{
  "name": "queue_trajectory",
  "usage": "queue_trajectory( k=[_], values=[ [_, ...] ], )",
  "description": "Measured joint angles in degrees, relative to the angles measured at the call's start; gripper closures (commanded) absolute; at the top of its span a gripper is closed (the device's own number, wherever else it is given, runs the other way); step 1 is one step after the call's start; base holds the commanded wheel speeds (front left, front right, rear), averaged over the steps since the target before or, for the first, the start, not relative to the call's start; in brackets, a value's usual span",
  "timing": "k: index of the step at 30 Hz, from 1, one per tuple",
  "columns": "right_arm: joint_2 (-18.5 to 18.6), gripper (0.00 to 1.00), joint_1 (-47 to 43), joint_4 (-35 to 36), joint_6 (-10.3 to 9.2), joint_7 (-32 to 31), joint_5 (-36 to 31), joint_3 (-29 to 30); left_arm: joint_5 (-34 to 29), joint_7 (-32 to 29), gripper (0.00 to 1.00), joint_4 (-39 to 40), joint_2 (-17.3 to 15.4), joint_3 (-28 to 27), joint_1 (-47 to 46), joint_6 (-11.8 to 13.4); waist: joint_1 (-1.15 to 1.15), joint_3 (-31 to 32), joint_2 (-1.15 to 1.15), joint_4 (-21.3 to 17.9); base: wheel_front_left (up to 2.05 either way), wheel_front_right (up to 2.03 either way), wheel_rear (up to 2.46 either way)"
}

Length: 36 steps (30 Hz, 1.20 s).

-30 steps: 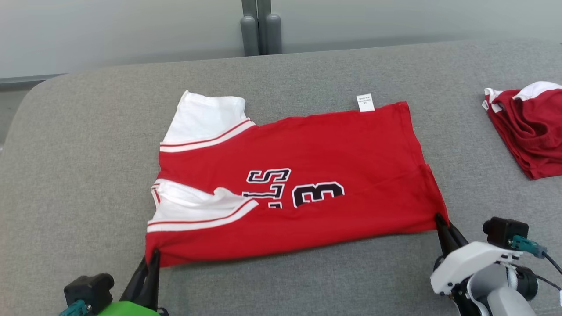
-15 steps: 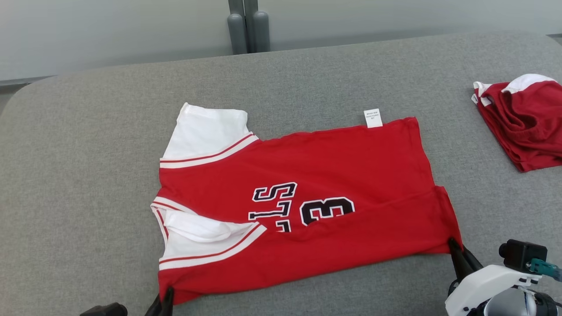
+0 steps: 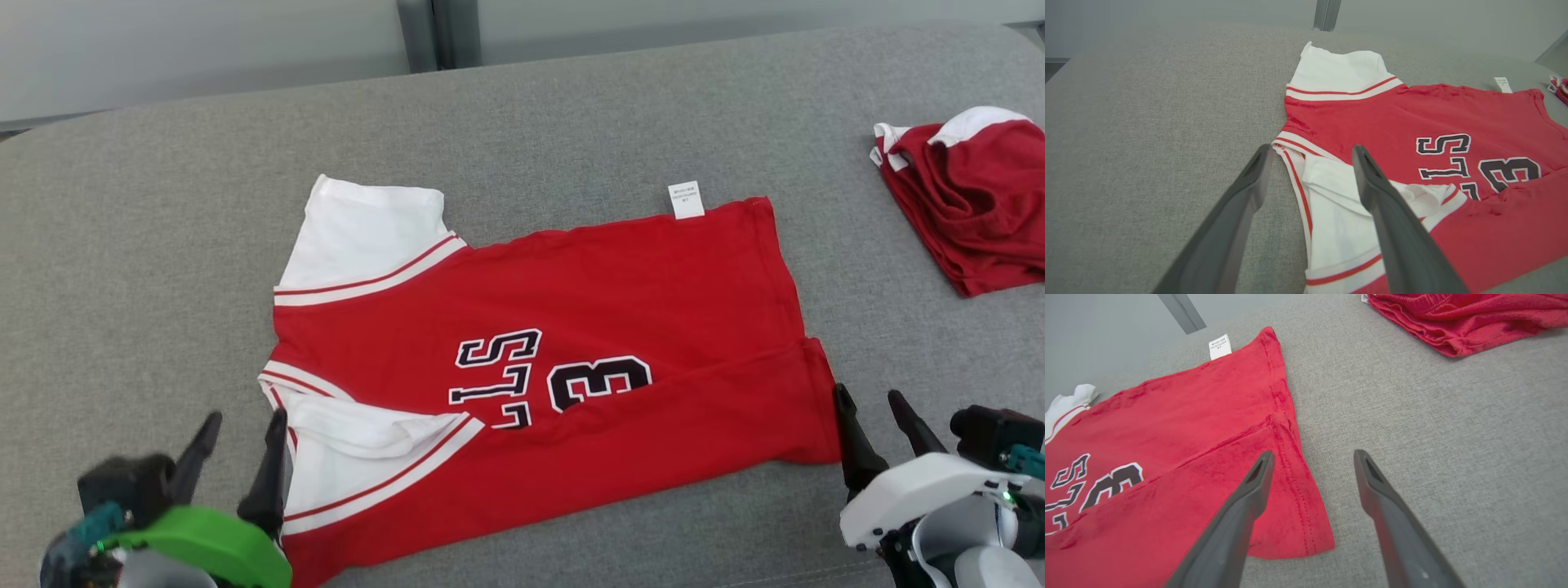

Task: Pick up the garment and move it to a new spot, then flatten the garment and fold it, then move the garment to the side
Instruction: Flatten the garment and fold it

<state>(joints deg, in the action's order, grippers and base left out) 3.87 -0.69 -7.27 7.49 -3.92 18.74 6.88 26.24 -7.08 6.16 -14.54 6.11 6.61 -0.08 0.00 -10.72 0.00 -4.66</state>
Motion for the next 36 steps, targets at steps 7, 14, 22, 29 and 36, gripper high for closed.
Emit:
queue_trajectory(
  k=[7, 14, 22, 29, 36],
  values=[
    [1.4, 0.00, 5.6, 3.6, 0.00, 0.7, -0.3, -4.5, -1.9, -4.9, 0.00, -5.7, -3.2, 0.9, -18.5, -1.6, 0.00, -3.7, 0.00, -1.5, 0.00, 0.00, 0.00],
    [3.2, 0.00, 12.1, 4.4, 0.00, 0.9, -0.1, -9.4, -4.0, -10.2, 0.00, -17.2, -3.8, 2.9, -36.0, -1.8, 0.00, -9.1, 0.00, -3.2, 0.00, 0.00, 0.00],
    [4.5, 0.00, 18.6, 3.9, 0.00, 2.0, 0.5, -13.8, -5.9, -15.6, 0.00, -28.9, -4.0, 4.3, -49.5, -0.1, 0.00, -15.9, 0.00, -5.5, 0.00, 0.00, 0.00],
    [5.4, 0.00, 20.3, 3.5, 0.00, 2.9, 1.1, -14.9, -6.2, -17.6, 0.00, -33.8, -4.2, 4.6, -53.5, 1.1, 0.00, -19.3, 0.00, -7.9, 0.00, 0.00, 0.00],
    [5.9, 0.00, 21.4, 3.4, 0.00, 3.2, 1.3, -15.0, -6.1, -17.0, 1.00, -35.2, -4.2, 5.1, -54.5, 0.6, 0.00, -19.8, 0.00, -8.2, 0.00, 0.00, 0.00]
  ],
)
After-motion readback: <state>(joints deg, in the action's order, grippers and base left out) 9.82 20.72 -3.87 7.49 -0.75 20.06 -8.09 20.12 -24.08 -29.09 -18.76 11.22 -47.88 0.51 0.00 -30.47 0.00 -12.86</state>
